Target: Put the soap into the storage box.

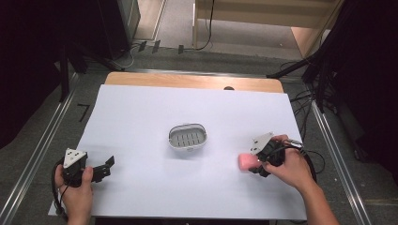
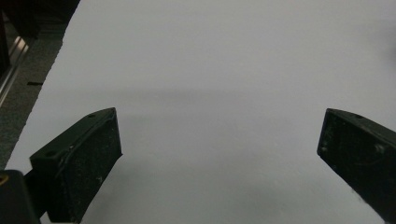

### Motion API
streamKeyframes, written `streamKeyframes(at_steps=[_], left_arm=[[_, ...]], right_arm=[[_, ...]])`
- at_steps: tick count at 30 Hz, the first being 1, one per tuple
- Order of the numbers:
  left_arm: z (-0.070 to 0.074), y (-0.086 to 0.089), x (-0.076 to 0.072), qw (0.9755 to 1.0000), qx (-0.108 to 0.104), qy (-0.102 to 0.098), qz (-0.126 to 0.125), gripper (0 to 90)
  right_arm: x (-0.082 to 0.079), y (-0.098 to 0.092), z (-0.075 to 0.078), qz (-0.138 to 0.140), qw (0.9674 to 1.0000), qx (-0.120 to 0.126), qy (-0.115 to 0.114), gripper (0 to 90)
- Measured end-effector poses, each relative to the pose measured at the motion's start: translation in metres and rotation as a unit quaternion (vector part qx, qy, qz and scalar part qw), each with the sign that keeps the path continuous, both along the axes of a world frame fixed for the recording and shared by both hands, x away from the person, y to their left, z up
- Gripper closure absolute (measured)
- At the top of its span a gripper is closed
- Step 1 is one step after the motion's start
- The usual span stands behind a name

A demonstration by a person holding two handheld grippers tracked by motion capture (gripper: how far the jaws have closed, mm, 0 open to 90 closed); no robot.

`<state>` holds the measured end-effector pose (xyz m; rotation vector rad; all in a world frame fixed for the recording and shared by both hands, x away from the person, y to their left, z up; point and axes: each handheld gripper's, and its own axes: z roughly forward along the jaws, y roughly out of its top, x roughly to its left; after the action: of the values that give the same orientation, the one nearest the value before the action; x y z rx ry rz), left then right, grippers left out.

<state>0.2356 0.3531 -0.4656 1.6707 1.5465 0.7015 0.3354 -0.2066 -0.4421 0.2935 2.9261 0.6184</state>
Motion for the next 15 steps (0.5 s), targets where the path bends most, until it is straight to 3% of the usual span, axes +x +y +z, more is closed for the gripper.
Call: streamKeyframes(at_steps=[15], left_arm=[[-0.0002,0.0,0.0003,1.0,0.0,0.001,-0.002,0.3]], right_arm=[[0.0066,0.0046,-0.0064,0.007,0.9995,-0.015,0.026,37.2]])
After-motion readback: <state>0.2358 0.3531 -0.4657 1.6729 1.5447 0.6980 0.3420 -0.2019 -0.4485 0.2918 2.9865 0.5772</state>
